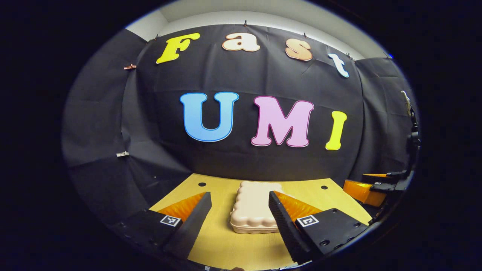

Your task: First open the suitcase, pack the skin care products into it, and then close the suitcase.

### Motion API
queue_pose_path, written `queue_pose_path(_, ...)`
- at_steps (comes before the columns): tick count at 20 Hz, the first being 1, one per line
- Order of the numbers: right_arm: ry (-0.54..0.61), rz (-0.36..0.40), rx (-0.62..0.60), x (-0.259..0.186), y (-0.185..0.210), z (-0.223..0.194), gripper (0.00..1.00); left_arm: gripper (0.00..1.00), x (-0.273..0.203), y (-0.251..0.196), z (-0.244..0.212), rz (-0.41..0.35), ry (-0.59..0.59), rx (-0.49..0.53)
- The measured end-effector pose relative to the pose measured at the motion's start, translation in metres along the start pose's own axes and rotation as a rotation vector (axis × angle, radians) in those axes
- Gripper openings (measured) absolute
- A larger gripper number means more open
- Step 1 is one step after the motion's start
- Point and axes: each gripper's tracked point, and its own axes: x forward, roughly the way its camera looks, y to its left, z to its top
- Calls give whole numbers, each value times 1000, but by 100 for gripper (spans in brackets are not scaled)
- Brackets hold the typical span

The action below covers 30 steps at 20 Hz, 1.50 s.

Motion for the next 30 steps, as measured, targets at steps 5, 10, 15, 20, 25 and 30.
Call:
queue_pose_path(5, -27, 31, -7, 5, 17, 9, 98, 96, -10, 6, 11, 20, -43, 31)
queue_pose_path(10, -29, 35, -6, 5, 21, 9, 97, 96, -16, 9, 12, 14, -62, 32)
queue_pose_path(15, -39, 13, -1, -2, 20, 7, 97, 96, -16, 10, 6, 3, -53, 26)
queue_pose_path(20, -49, -21, 9, -9, 15, 6, 97, 96, -14, 13, 2, -10, -54, 25)
queue_pose_path(25, -47, -35, 15, -14, 14, 2, 97, 96, -15, 13, -7, -28, -34, 10)
queue_pose_path(30, -53, -48, 21, -22, 15, 3, 97, 96, -16, 11, -10, -47, -32, 12)
